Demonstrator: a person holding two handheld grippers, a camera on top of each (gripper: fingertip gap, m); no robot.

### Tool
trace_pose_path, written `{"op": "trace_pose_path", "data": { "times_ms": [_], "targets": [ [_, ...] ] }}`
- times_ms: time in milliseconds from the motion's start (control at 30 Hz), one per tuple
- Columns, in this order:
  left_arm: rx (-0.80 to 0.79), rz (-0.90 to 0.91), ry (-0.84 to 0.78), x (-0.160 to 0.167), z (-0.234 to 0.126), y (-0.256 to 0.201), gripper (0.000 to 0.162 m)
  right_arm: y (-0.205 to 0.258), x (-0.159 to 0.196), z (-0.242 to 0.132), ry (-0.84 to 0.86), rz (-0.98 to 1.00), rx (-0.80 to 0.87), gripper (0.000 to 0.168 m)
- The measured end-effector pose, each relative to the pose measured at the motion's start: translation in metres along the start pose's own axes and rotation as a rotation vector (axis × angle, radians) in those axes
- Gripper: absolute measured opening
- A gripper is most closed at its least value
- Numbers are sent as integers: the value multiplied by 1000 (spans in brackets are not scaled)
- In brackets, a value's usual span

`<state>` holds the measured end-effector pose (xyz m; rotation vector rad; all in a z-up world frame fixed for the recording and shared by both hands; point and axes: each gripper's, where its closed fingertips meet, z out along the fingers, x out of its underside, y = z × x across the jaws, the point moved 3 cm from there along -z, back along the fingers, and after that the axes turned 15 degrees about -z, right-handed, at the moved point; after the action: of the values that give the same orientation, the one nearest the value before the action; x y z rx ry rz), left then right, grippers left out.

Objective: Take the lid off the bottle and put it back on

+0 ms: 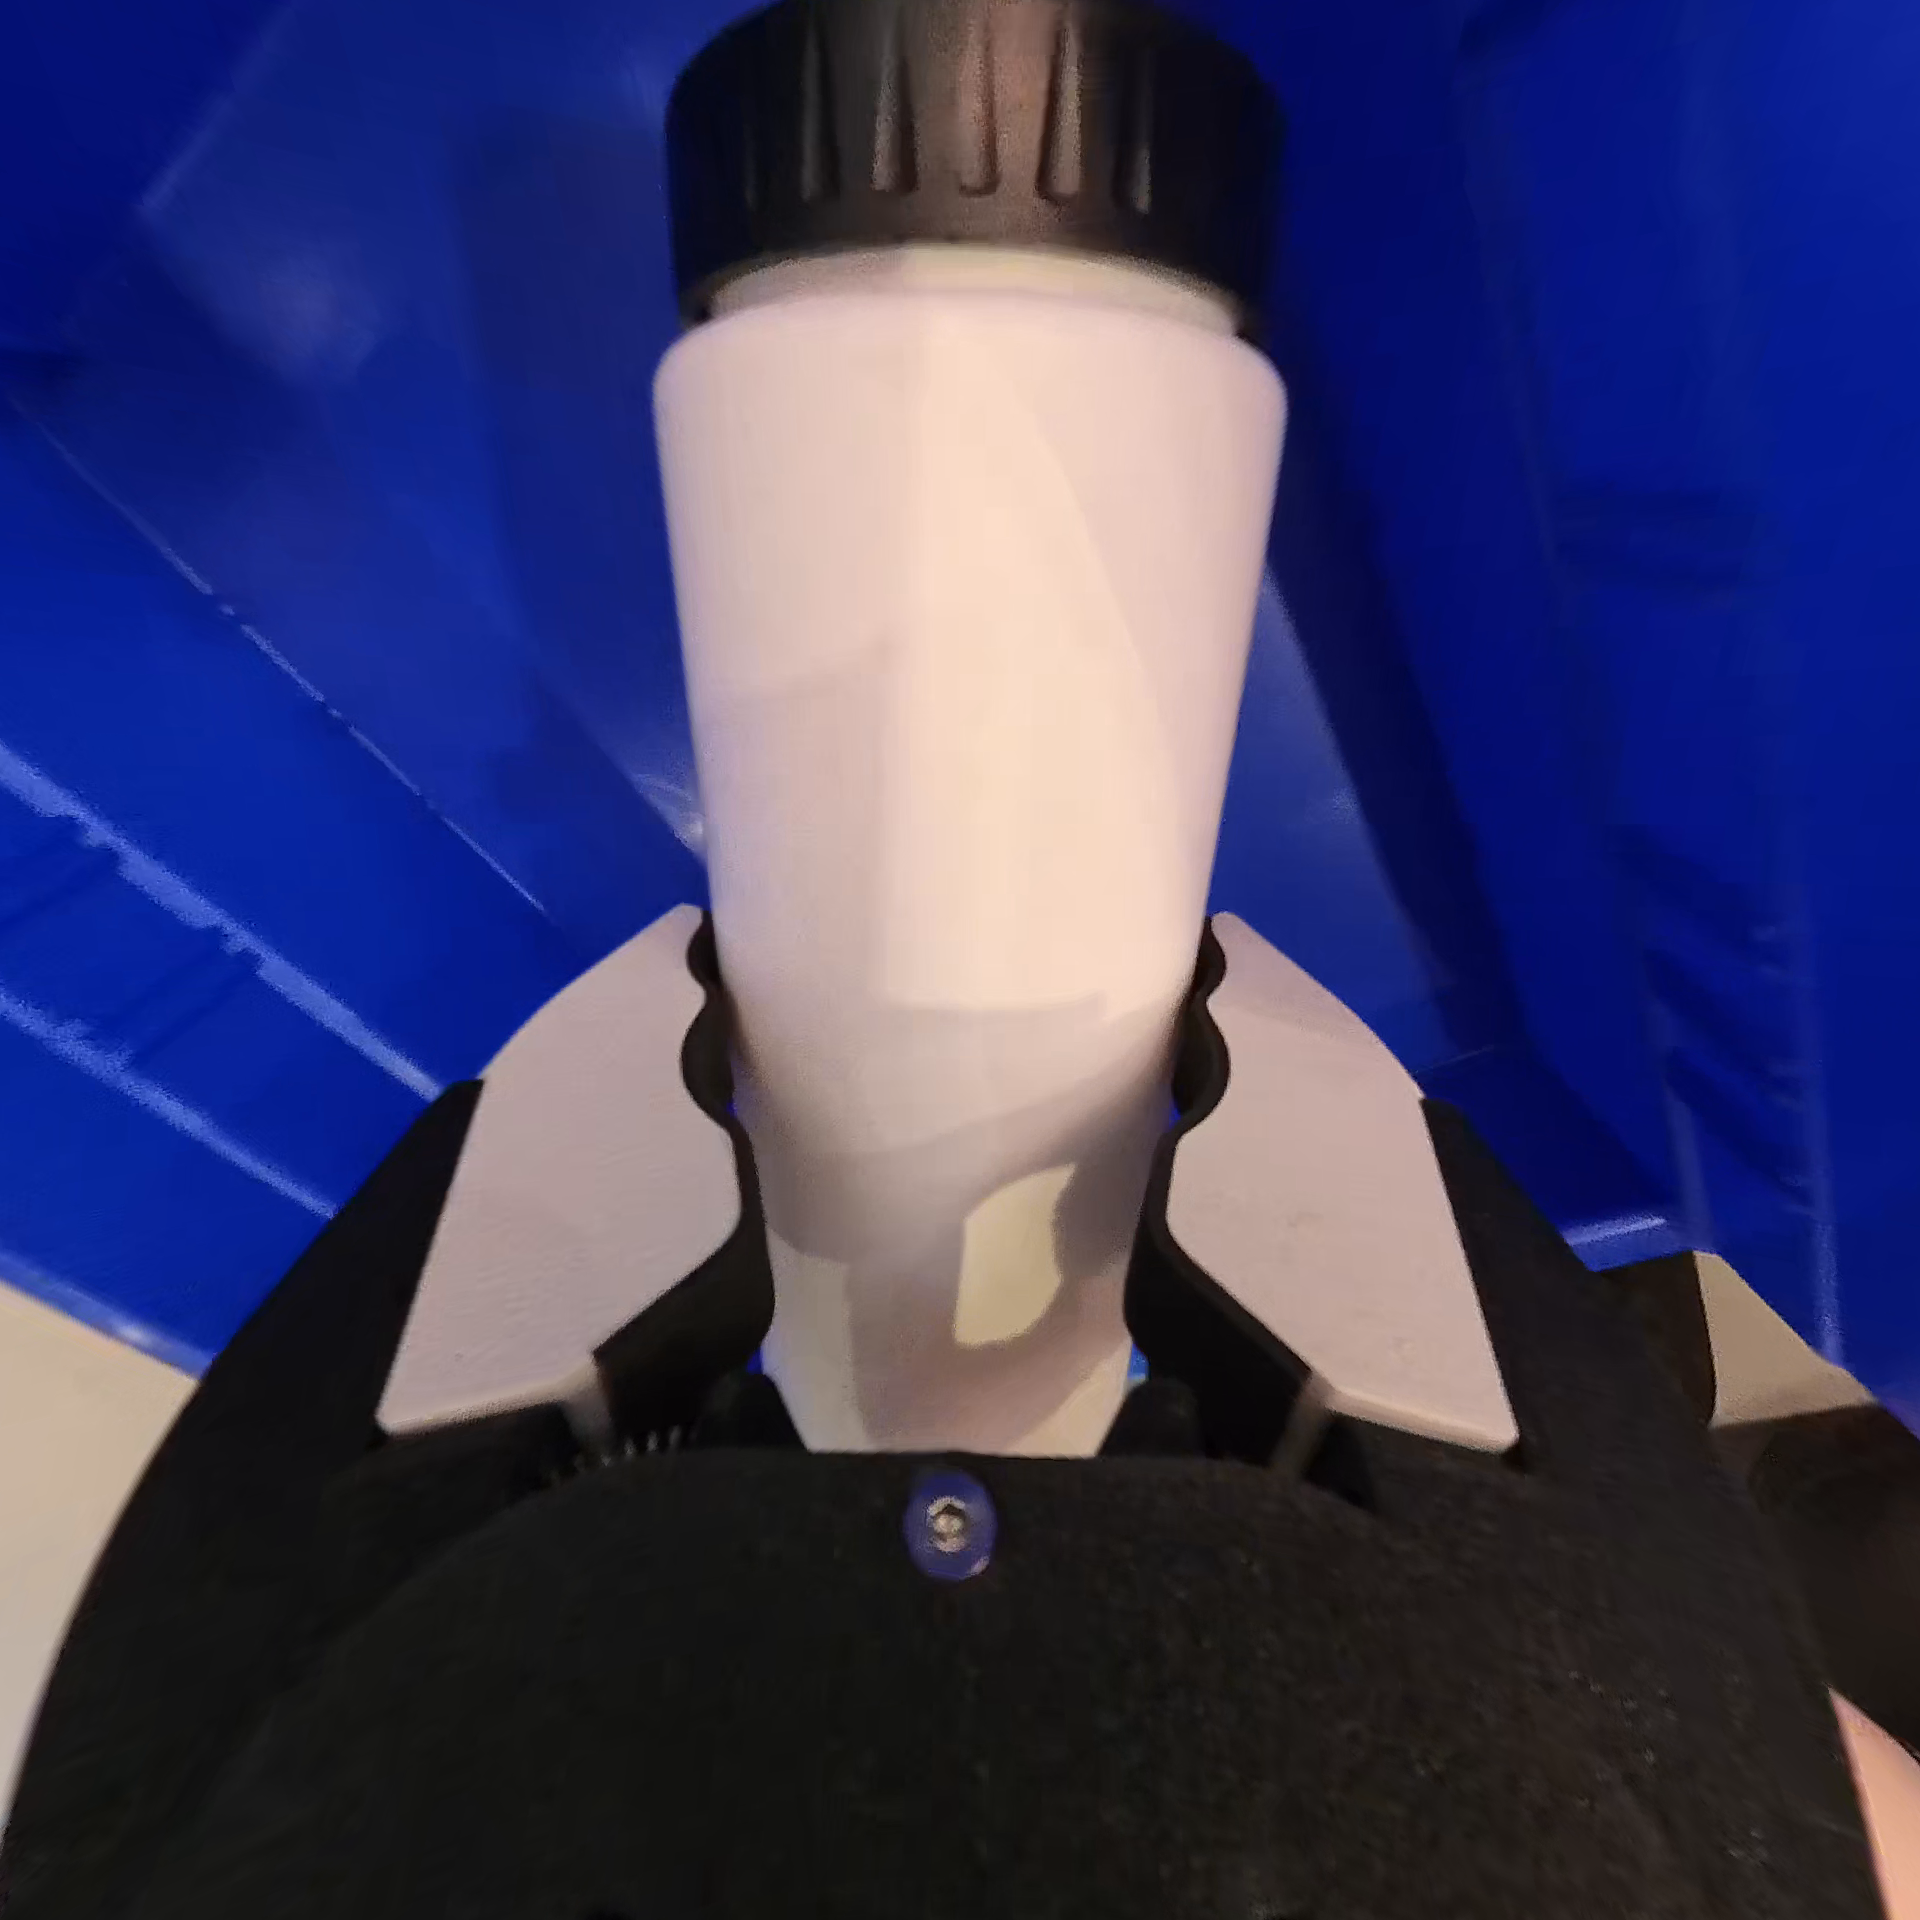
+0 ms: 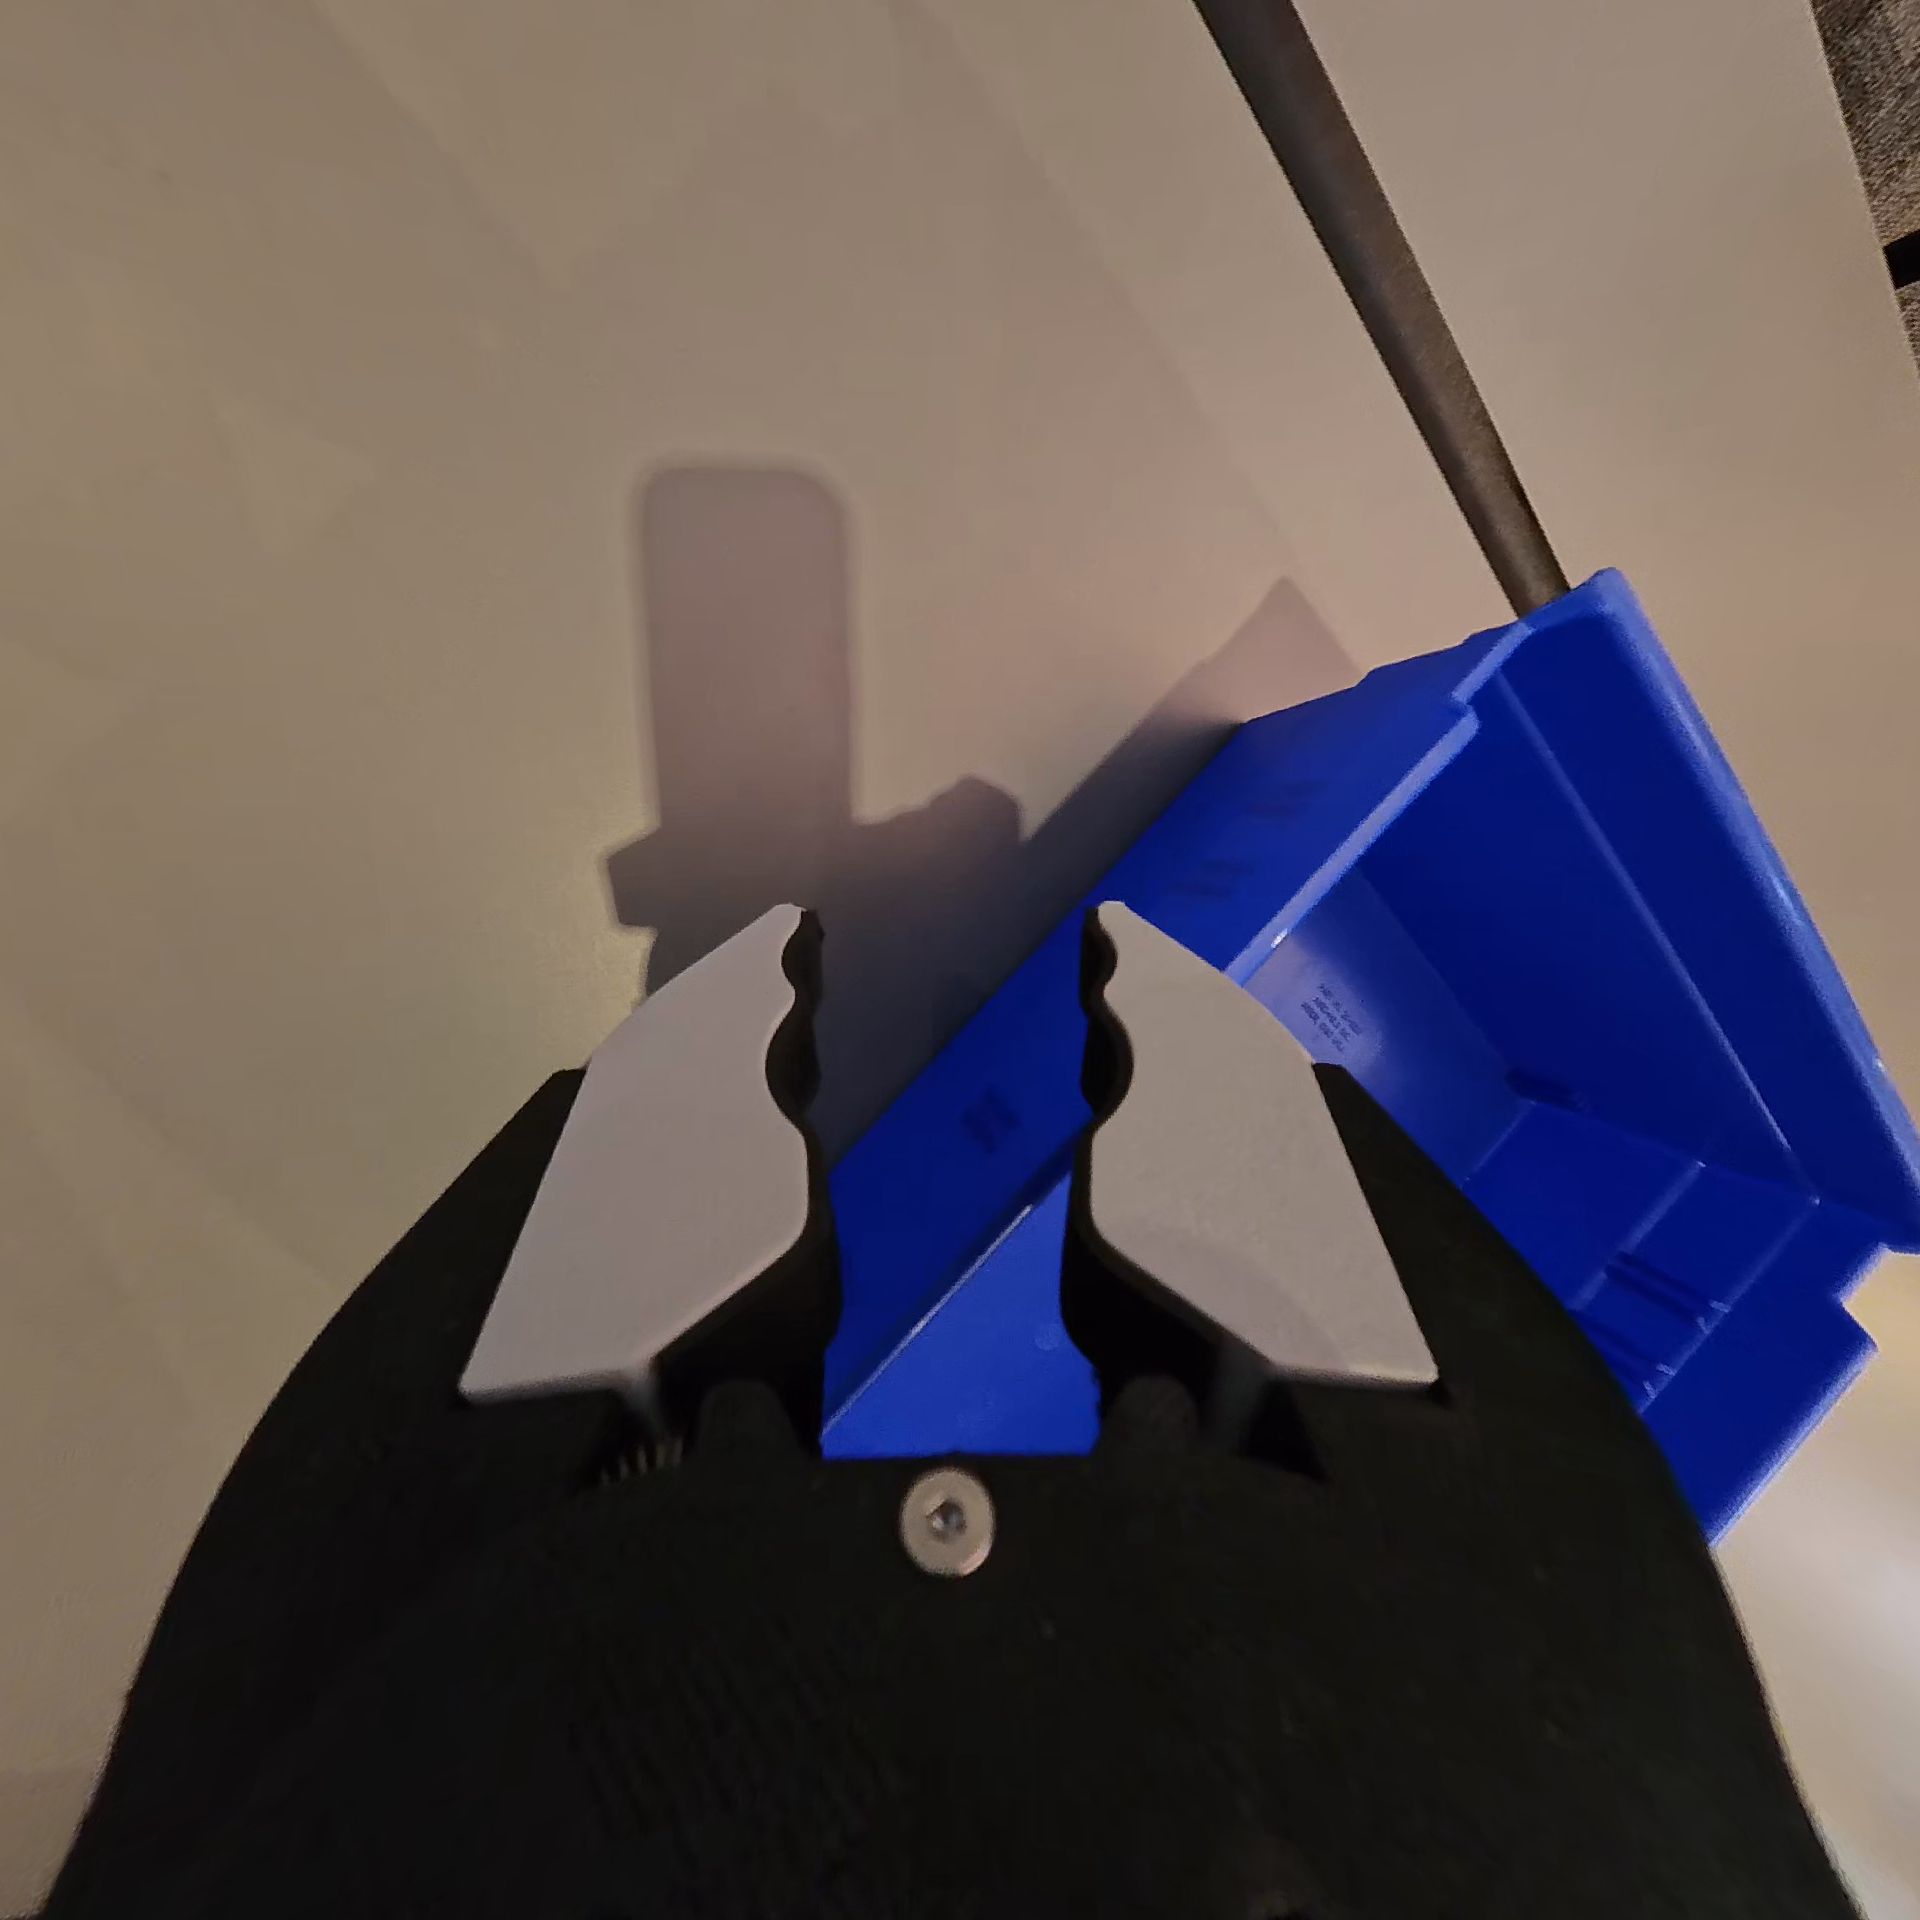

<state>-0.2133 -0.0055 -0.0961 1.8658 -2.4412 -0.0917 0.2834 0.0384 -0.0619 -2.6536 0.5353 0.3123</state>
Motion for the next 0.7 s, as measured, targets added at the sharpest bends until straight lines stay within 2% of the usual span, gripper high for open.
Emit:
{"op": "trace_pose_path", "data": {
  "times_ms": [100, 233, 433, 500, 533, 700],
  "targets": [
    [-8, 6, 14, -3, 10, 5, 85, 0, 1, 1, 6, -1, -4, 50],
    [59, -52, -96, -25, 11, 5, 85, 1, 2, 2, 14, -3, -5, 50],
    [109, -71, -208, -46, 10, 4, 96, 0, 2, 2, 12, -3, -11, 50],
    [97, -70, -199, -45, 11, 7, 92, 1, 2, 2, 13, -4, -11, 50],
    [93, -63, -207, -45, 9, 7, 84, 1, 2, 2, 14, -6, -12, 50],
    [15, -52, -203, -43, 6, 12, 82, 2, 3, 2, 21, -12, -13, 50]
  ]
}}
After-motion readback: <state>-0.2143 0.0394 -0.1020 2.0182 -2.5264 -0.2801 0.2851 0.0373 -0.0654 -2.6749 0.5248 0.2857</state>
